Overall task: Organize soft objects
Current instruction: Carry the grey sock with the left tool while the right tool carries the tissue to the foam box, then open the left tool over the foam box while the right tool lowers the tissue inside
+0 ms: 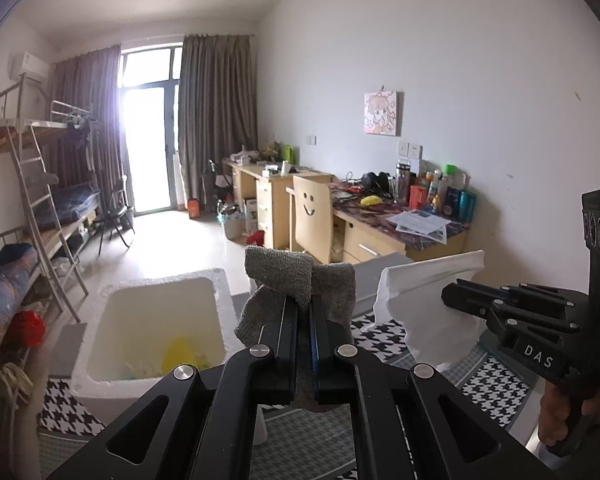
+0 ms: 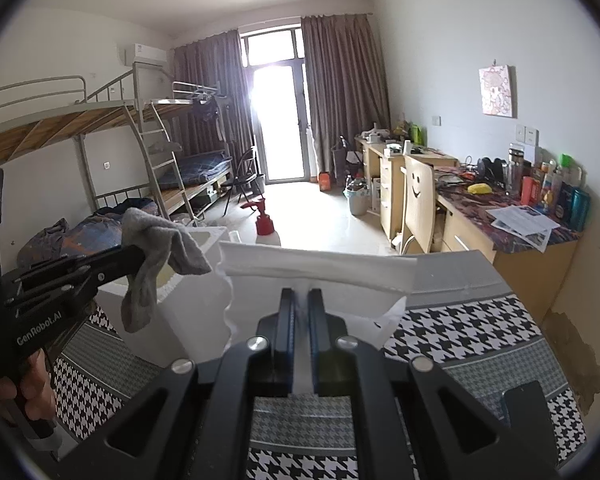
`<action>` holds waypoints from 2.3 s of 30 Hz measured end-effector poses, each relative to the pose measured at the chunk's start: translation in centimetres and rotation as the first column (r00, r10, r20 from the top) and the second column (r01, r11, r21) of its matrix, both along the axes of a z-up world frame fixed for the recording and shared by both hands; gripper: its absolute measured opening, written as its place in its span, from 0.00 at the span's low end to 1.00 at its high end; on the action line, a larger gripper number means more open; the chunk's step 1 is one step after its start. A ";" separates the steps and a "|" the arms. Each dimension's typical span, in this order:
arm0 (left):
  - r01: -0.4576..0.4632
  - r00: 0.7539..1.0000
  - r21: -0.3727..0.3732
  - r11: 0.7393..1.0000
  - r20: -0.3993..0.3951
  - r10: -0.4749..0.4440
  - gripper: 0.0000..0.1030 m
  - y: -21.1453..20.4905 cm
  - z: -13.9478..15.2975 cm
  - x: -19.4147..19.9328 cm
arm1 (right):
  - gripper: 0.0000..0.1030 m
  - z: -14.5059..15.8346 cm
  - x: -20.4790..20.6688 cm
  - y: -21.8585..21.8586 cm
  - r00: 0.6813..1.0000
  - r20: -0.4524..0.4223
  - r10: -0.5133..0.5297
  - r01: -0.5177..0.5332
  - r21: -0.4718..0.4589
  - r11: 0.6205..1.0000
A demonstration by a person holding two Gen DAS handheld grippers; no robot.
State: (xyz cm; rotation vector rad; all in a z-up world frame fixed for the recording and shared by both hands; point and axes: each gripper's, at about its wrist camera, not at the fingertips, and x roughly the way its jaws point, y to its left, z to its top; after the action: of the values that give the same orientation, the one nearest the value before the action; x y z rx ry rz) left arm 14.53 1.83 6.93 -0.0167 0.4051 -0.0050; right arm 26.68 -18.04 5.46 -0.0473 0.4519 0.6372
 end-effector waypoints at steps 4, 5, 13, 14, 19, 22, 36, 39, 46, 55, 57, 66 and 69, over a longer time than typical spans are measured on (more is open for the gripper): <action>-0.025 1.000 0.012 1.000 0.016 0.025 0.05 0.4 0.3 -0.1 | 0.09 0.4 0.2 0.6 1.000 0.008 0.014 -0.014 0.004 1.000; -0.022 1.000 0.010 1.000 0.018 0.022 0.05 0.4 0.4 -0.1 | 0.09 0.5 0.2 0.8 1.000 0.010 0.019 -0.019 0.005 1.000; -0.054 0.998 0.007 0.999 0.040 0.053 0.05 1.7 1.1 -0.1 | 0.09 0.8 0.4 1.8 0.999 0.017 0.040 -0.041 0.009 0.999; -0.061 0.997 0.008 0.998 0.041 0.061 0.05 1.9 1.2 -0.1 | 0.09 0.9 0.4 1.9 0.999 0.018 0.044 -0.044 0.007 0.999; -0.104 0.994 0.008 0.995 0.042 0.104 0.05 3.0 1.3 0.0 | 0.09 1.3 0.5 2.9 0.998 0.020 0.068 -0.068 0.006 0.998; -0.133 0.990 0.009 0.991 0.039 0.133 0.05 3.7 1.3 0.2 | 0.09 1.4 0.7 3.6 0.996 0.022 0.084 -0.084 0.006 0.996; -0.266 0.964 0.012 0.964 -0.018 0.267 0.05 7.9 -0.1 2.3 | 0.09 1.7 1.1 7.1 0.987 0.015 0.162 -0.161 -0.013 0.987; -0.274 0.961 0.010 0.962 -0.032 0.274 0.05 8.5 -0.5 2.6 | 0.09 1.6 1.3 7.7 0.986 0.014 0.165 -0.164 -0.021 0.986; -0.295 0.951 -0.006 0.955 -0.101 0.293 0.42 10.0 -2.2 3.8 | 0.09 1.7 1.6 8.6 0.986 0.014 0.165 -0.164 -0.033 0.986; -0.345 0.938 -0.029 0.938 -0.054 0.343 0.91 11.0 -1.6 2.0 | 0.09 1.5 1.9 9.1 0.987 0.012 0.158 -0.157 -0.041 0.987; -0.349 0.936 -0.028 0.937 -0.043 0.348 0.94 11.0 -1.4 1.9 | 0.09 1.6 1.9 9.3 0.987 0.017 0.159 -0.158 -0.042 0.987; -0.388 0.922 -0.019 0.922 -0.030 0.387 0.99 11.7 -1.2 0.9 | 0.09 2.1 1.5 10.2 0.982 0.040 0.184 -0.182 -0.048 0.982; -0.402 0.916 -0.014 0.916 -0.031 0.401 0.99 12.2 -1.2 0.5 | 0.09 2.1 1.3 10.6 0.980 0.043 0.193 -0.191 -0.046 0.981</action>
State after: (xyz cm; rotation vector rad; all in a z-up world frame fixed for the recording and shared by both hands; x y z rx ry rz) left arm 15.07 14.03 5.74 -0.1201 0.4232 0.3988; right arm 28.03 -7.46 7.57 -0.1467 0.4173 0.8149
